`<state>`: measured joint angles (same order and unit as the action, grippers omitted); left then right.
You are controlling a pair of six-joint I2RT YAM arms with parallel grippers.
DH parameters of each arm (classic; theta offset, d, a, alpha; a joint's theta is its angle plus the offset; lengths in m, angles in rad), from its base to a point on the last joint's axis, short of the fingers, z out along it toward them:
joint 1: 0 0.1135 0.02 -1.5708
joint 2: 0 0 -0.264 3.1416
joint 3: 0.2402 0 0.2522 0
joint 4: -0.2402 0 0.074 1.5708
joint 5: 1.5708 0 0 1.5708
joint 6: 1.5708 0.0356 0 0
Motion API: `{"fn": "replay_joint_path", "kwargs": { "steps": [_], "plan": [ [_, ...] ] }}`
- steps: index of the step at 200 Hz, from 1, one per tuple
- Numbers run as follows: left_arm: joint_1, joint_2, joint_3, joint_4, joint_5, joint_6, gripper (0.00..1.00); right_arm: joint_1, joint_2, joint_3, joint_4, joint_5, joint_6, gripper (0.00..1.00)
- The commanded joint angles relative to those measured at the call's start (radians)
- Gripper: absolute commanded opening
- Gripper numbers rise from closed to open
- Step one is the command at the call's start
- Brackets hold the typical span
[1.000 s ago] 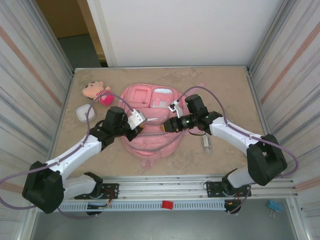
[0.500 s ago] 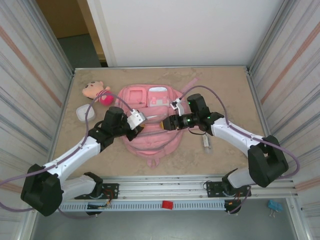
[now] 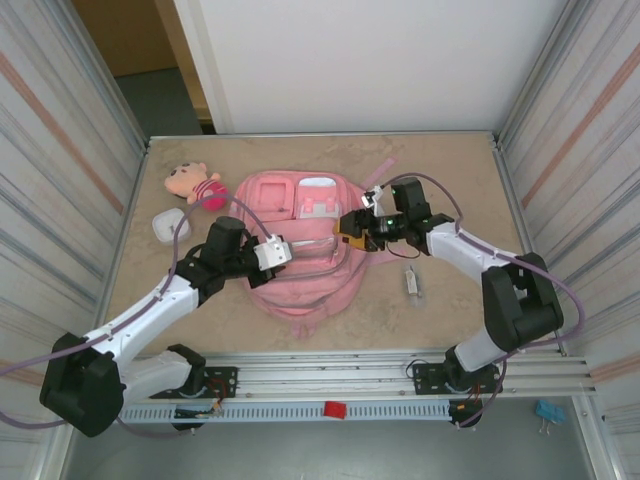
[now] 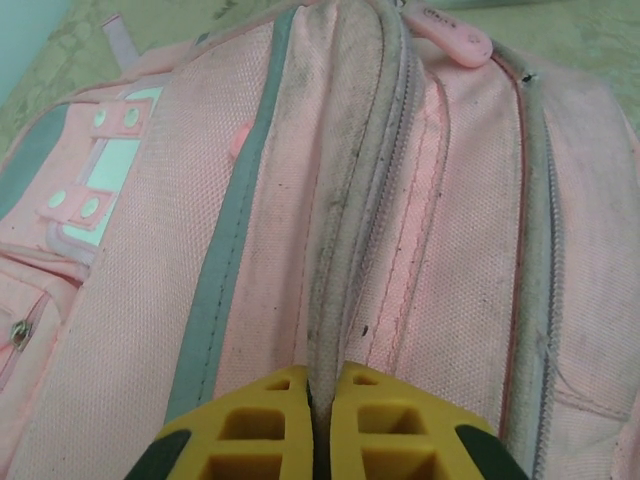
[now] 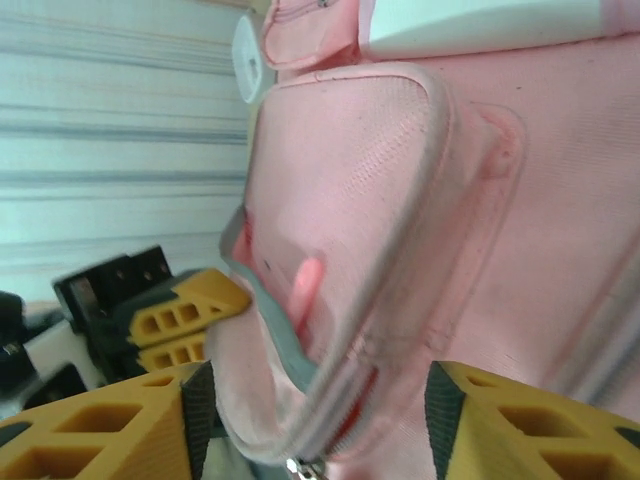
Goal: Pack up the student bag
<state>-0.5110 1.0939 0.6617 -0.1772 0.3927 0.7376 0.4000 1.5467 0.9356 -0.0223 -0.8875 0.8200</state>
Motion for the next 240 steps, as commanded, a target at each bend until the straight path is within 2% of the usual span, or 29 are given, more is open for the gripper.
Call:
{"fn": "replay_joint_path", "kwargs": {
  "steps": [1,23,34,51,69,98,127,136,152,175,194,213,240],
  "plan": [
    [0.005,-0.011,0.029,-0.007,0.068,0.072,0.06,0.031,0.032,0.037,0.060,-0.057,0.124,0.55],
    [0.004,-0.010,0.022,0.001,0.078,0.083,0.06,0.054,0.063,0.049,0.039,-0.039,0.129,0.52],
    [0.004,-0.012,0.016,0.004,0.078,0.090,0.06,0.060,0.081,0.055,0.041,-0.033,0.137,0.46],
    [0.003,-0.016,0.008,0.014,0.056,0.083,0.07,0.066,0.098,0.065,0.034,-0.019,0.146,0.24],
    [0.011,-0.001,0.016,0.030,-0.016,0.043,0.07,0.066,0.073,0.042,0.047,0.030,0.167,0.00],
    [0.061,0.070,0.051,0.042,-0.062,0.032,0.09,0.073,-0.025,-0.037,0.112,0.139,0.240,0.00],
    [0.115,0.139,0.088,0.072,-0.093,0.014,0.17,0.119,-0.080,-0.102,0.217,0.279,0.338,0.00],
    [0.126,0.150,0.101,0.073,-0.106,-0.008,0.23,0.140,-0.083,-0.111,0.265,0.319,0.394,0.00],
    [0.129,0.138,0.131,0.025,-0.099,-0.050,0.39,0.174,-0.082,-0.122,0.336,0.383,0.455,0.00],
    [0.118,0.054,0.180,-0.112,-0.089,-0.240,0.57,0.217,-0.083,-0.117,0.383,0.463,0.510,0.00],
    [0.059,-0.059,0.186,-0.206,-0.146,-0.416,0.64,0.242,-0.096,-0.100,0.391,0.497,0.539,0.00],
    [-0.040,-0.158,0.177,-0.268,-0.214,-0.591,0.65,0.259,-0.113,-0.064,0.349,0.522,0.544,0.00],
    [-0.214,-0.206,0.177,-0.312,-0.405,-0.818,0.64,0.269,-0.136,-0.035,0.306,0.559,0.567,0.00]
  ]
}}
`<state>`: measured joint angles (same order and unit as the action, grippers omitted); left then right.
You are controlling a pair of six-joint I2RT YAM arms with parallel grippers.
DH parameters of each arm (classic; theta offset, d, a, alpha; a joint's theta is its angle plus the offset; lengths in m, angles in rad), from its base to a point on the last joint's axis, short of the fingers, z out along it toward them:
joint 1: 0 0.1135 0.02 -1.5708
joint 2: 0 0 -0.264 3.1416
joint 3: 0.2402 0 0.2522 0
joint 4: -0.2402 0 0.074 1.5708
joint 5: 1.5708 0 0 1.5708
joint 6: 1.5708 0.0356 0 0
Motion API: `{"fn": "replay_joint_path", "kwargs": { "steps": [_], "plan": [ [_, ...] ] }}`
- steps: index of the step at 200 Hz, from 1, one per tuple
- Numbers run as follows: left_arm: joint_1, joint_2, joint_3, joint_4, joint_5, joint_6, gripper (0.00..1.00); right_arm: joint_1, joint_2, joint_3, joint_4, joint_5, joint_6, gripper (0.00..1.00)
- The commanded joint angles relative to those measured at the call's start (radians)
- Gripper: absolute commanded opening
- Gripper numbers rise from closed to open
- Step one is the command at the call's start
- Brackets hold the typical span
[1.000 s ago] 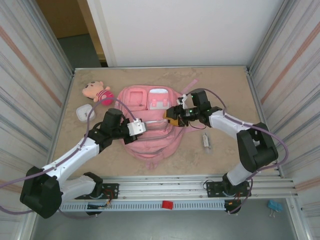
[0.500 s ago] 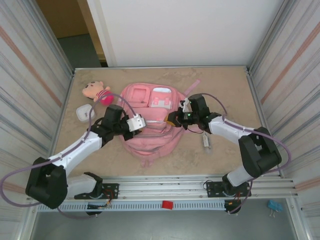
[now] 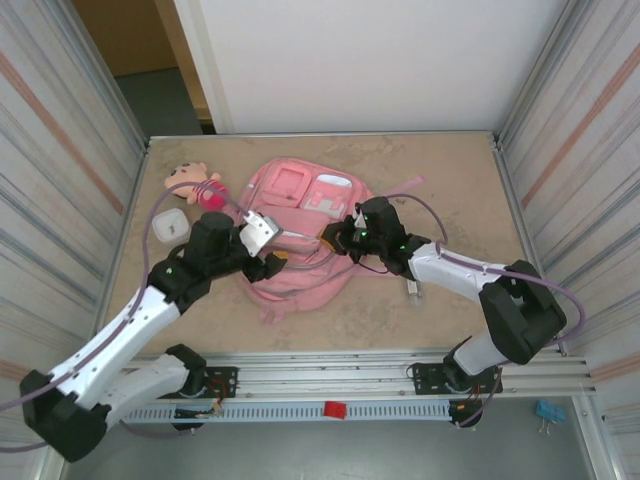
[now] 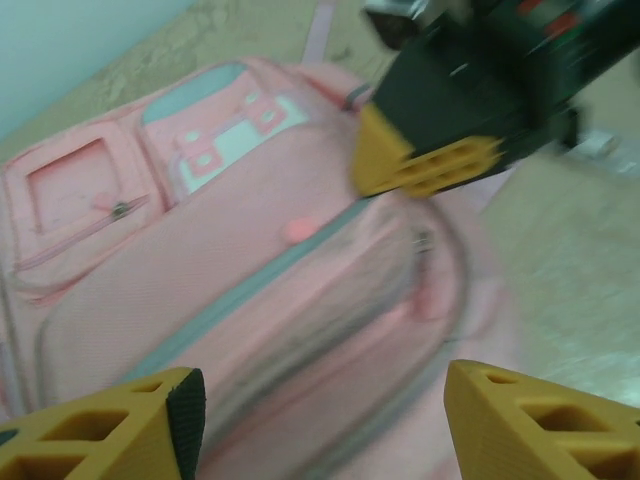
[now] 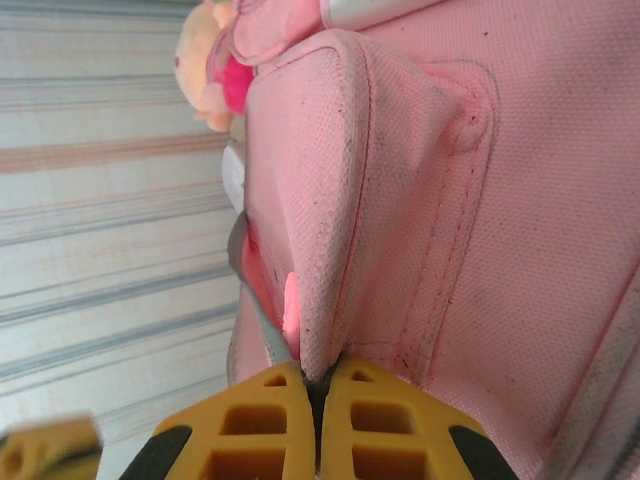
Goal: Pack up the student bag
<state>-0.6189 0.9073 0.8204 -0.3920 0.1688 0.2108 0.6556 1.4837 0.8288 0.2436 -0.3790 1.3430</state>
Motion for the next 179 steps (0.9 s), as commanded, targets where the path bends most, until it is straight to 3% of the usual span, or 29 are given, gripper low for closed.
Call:
{"fn": "replay_joint_path", "kwargs": {
  "steps": [1,26,49,148,179],
  "plan": [
    [-0.113,-0.019,0.019,-0.098,-0.188,-0.299,0.64,0.013,-0.075,0.072,0.039,0.050,0.045,0.00],
    [-0.247,0.042,0.029,-0.098,-0.344,-0.453,0.62,0.022,-0.089,0.082,0.011,0.067,0.051,0.00],
    [-0.286,0.139,0.048,-0.072,-0.418,-0.551,0.60,0.027,-0.099,0.084,0.001,0.074,0.054,0.00],
    [-0.286,0.436,0.144,0.137,-0.398,-0.612,0.57,0.043,-0.102,0.109,-0.028,0.067,0.041,0.00],
    [-0.286,0.462,0.140,0.143,-0.414,-0.630,0.33,0.043,-0.106,0.111,-0.036,0.058,0.034,0.00]
  ]
}}
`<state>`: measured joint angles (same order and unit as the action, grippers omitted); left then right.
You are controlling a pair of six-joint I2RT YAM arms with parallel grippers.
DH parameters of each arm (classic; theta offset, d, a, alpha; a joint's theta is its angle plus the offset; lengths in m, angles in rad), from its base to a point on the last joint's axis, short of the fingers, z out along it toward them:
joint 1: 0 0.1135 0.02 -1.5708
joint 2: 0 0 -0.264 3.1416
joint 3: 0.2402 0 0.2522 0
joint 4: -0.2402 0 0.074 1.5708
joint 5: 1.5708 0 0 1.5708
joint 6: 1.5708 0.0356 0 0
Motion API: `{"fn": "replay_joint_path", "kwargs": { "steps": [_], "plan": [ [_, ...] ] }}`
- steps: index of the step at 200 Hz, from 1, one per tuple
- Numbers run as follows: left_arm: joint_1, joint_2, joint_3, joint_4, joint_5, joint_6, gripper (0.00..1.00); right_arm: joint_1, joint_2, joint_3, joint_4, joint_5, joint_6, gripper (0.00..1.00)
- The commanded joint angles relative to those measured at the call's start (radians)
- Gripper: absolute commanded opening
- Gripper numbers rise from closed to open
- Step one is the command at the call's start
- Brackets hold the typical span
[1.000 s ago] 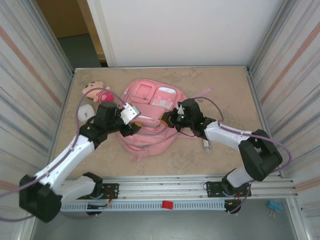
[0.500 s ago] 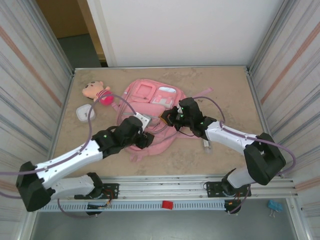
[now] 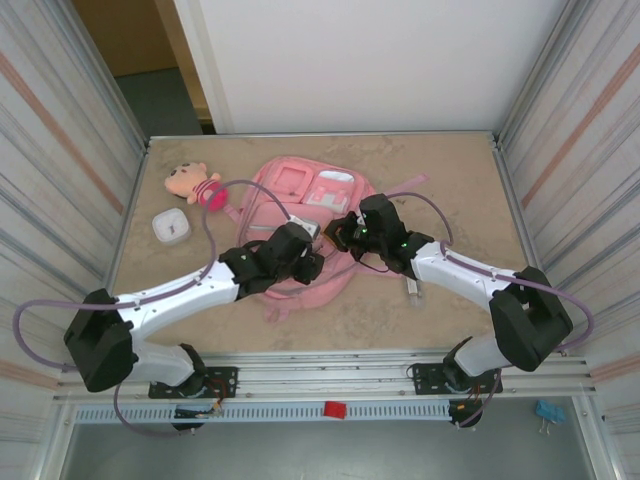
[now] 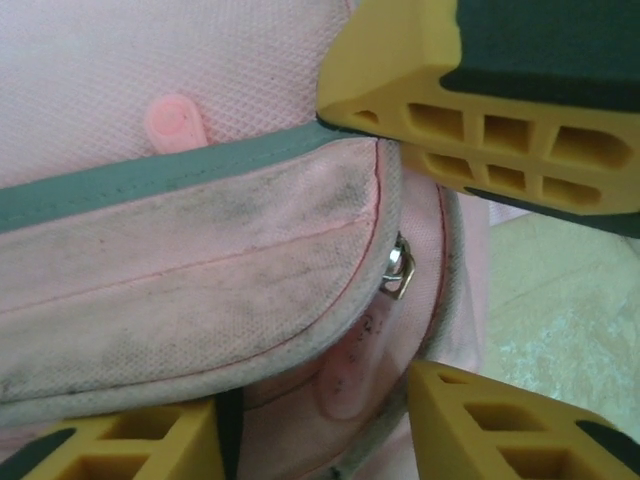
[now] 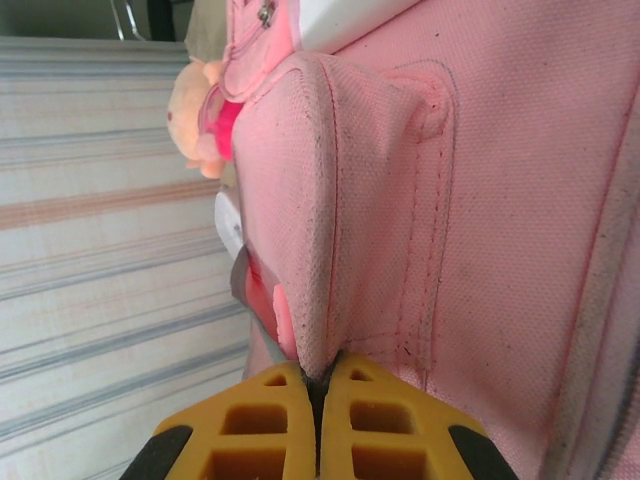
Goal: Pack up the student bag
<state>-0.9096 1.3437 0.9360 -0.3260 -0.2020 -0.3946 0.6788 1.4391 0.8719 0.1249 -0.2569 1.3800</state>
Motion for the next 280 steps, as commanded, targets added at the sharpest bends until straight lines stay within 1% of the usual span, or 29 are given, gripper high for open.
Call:
{"fn": "replay_joint_path", "kwargs": {
  "steps": [1,9,20,28,37,48,76,108,132,137,140,153,154,161,166,178,184,192,207,216,224,233,243,261,280],
  "plan": [
    [0.005,0.025,0.024,0.078,-0.042,-0.025,0.33,0.020,-0.061,0.068,0.082,-0.065,-0.004,0.00],
    [0.005,0.019,0.017,0.083,-0.029,-0.017,0.27,0.019,-0.062,0.067,0.070,-0.068,-0.013,0.00],
    [0.009,-0.001,0.007,0.092,-0.002,-0.001,0.15,0.009,-0.063,0.064,0.051,-0.075,-0.026,0.00],
    [0.011,-0.019,-0.006,0.100,0.019,0.012,0.08,-0.005,-0.063,0.055,0.044,-0.086,-0.035,0.00],
    [0.017,-0.048,-0.026,0.108,0.051,0.028,0.03,-0.027,-0.059,0.046,0.041,-0.105,-0.045,0.00],
    [0.024,-0.090,-0.064,0.120,0.092,0.053,0.00,-0.061,-0.049,0.039,0.035,-0.140,-0.059,0.00],
    [0.056,-0.222,-0.168,0.111,0.167,0.095,0.00,-0.136,-0.013,0.059,0.008,-0.245,-0.106,0.00],
    [0.122,-0.385,-0.259,0.040,0.198,0.143,0.00,-0.189,0.010,0.088,-0.026,-0.315,-0.149,0.00],
    [0.216,-0.490,-0.320,0.016,0.236,0.172,0.00,-0.222,0.031,0.102,-0.052,-0.357,-0.198,0.00],
    [0.243,-0.508,-0.332,0.017,0.255,0.178,0.00,-0.231,0.037,0.105,-0.053,-0.368,-0.199,0.00],
    [0.260,-0.518,-0.340,0.018,0.267,0.183,0.00,-0.237,0.043,0.107,-0.052,-0.376,-0.233,0.00],
    [0.323,-0.549,-0.362,0.044,0.342,0.201,0.00,-0.256,0.061,0.129,-0.039,-0.431,-0.288,0.00],
    [0.327,-0.551,-0.362,0.045,0.349,0.202,0.00,-0.256,0.062,0.131,-0.040,-0.435,-0.293,0.01],
    [0.348,-0.557,-0.364,0.062,0.386,0.218,0.00,-0.258,0.065,0.154,-0.058,-0.457,-0.345,0.13],
    [0.357,-0.559,-0.363,0.072,0.409,0.230,0.00,-0.256,0.061,0.175,-0.086,-0.461,-0.396,0.24],
    [0.362,-0.553,-0.356,0.089,0.430,0.259,0.00,-0.245,0.037,0.213,-0.175,-0.429,-0.548,0.46],
    [0.361,-0.545,-0.352,0.098,0.439,0.273,0.00,-0.240,0.019,0.225,-0.215,-0.401,-0.626,0.52],
    [0.362,-0.532,-0.345,0.106,0.459,0.289,0.00,-0.229,-0.009,0.229,-0.248,-0.366,-0.730,0.57],
    [0.363,-0.502,-0.333,0.115,0.488,0.305,0.00,-0.193,-0.059,0.218,-0.282,-0.289,-0.914,0.61],
    [0.363,-0.487,-0.329,0.122,0.505,0.310,0.00,-0.155,-0.076,0.218,-0.298,-0.254,-1.060,0.63],
    [0.365,-0.479,-0.327,0.128,0.520,0.312,0.00,-0.109,-0.075,0.223,-0.315,-0.234,-1.199,0.63],
    [0.365,-0.477,-0.327,0.139,0.529,0.307,0.00,-0.051,-0.059,0.237,-0.346,-0.215,-1.351,0.65],
    [0.364,-0.477,-0.328,0.147,0.532,0.302,0.00,0.007,-0.026,0.254,-0.376,-0.196,-1.494,0.65],
    [0.365,-0.490,-0.329,0.146,0.519,0.299,0.00,0.061,0.049,0.287,-0.400,-0.193,-1.645,0.66],
    [0.365,-0.499,-0.331,0.119,0.480,0.301,0.00,0.082,0.110,0.304,-0.376,-0.203,-1.729,0.66]
  ]
}}
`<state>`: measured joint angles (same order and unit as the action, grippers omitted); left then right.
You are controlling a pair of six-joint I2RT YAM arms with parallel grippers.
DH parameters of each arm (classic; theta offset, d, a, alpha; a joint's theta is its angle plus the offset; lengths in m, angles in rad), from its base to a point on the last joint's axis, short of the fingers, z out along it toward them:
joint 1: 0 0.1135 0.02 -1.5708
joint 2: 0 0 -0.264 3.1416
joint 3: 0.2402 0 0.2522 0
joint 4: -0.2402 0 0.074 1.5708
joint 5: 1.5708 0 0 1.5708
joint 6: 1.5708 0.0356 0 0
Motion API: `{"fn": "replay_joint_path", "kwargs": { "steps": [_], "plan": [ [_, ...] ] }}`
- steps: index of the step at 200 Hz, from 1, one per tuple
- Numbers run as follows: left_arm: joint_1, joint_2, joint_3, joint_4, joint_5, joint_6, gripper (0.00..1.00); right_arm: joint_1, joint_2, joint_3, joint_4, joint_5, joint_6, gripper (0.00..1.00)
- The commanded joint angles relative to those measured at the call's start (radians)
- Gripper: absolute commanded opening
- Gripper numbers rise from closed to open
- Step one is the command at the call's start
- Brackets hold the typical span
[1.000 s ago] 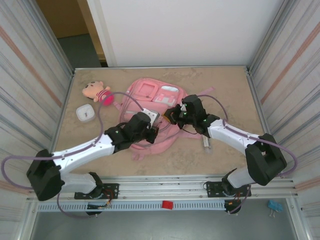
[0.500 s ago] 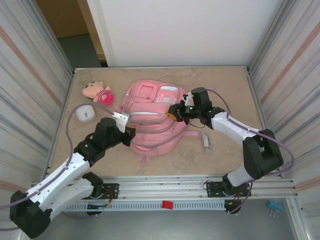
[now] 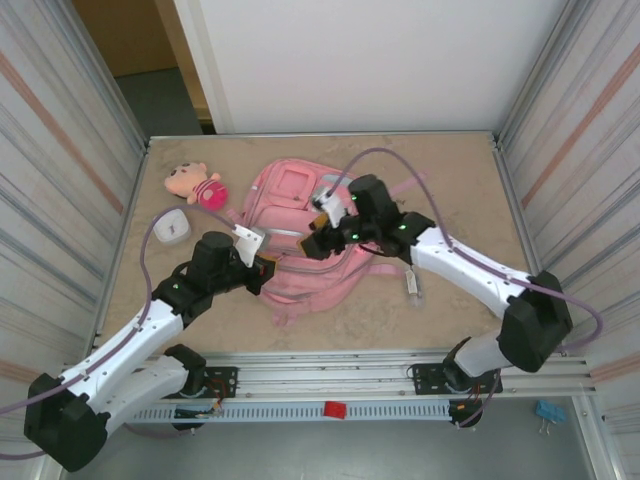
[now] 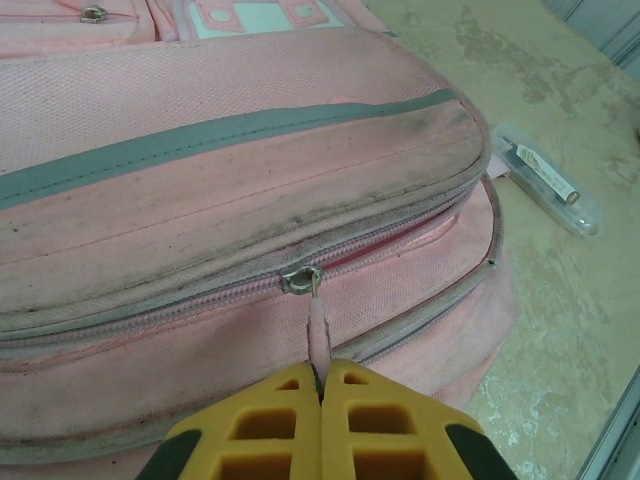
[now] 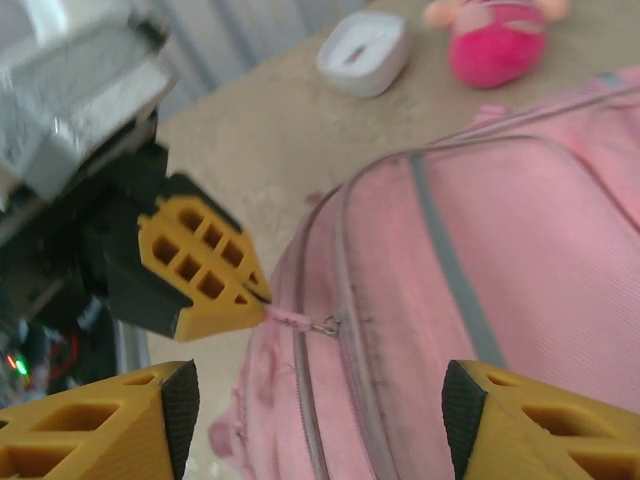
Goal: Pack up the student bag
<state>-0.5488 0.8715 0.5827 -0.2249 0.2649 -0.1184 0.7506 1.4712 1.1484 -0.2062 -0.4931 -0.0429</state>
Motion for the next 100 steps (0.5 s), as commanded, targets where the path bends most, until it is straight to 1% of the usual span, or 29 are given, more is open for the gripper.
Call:
{"fn": "replay_joint_path", "kwargs": {
  "steps": [1,22,57,63,69,70,71,76,88,100],
  "plan": [
    [0.004,-0.026,0.022,0.016,0.011,0.025,0.00,0.012,0.080,0.029,-0.042,0.033,-0.309,0.66],
    [0.011,-0.025,0.016,0.004,-0.028,0.026,0.00,0.020,0.137,0.059,-0.036,0.046,-0.375,0.63],
    [0.025,-0.018,0.005,0.036,-0.032,0.016,0.00,0.022,0.208,0.083,-0.027,0.114,-0.451,0.57],
    [0.026,-0.014,0.005,0.036,-0.035,0.015,0.00,0.022,0.214,0.088,-0.029,0.122,-0.461,0.52],
    [0.028,-0.011,0.005,0.034,-0.044,0.016,0.00,0.021,0.216,0.095,-0.037,0.125,-0.472,0.44],
    [0.028,-0.010,0.005,0.034,-0.045,0.016,0.00,0.021,0.216,0.095,-0.037,0.125,-0.472,0.44],
    [0.028,-0.010,0.006,0.033,-0.048,0.016,0.00,0.021,0.216,0.097,-0.040,0.125,-0.477,0.41],
    [0.028,-0.004,0.008,0.029,-0.060,0.016,0.00,0.021,0.214,0.104,-0.052,0.122,-0.484,0.34],
    [0.037,0.012,0.008,0.018,-0.100,0.010,0.00,0.021,0.195,0.114,-0.073,0.105,-0.499,0.18],
    [0.055,0.036,0.008,0.012,-0.133,-0.003,0.00,0.021,0.165,0.110,-0.090,0.073,-0.524,0.07]
  ]
}}
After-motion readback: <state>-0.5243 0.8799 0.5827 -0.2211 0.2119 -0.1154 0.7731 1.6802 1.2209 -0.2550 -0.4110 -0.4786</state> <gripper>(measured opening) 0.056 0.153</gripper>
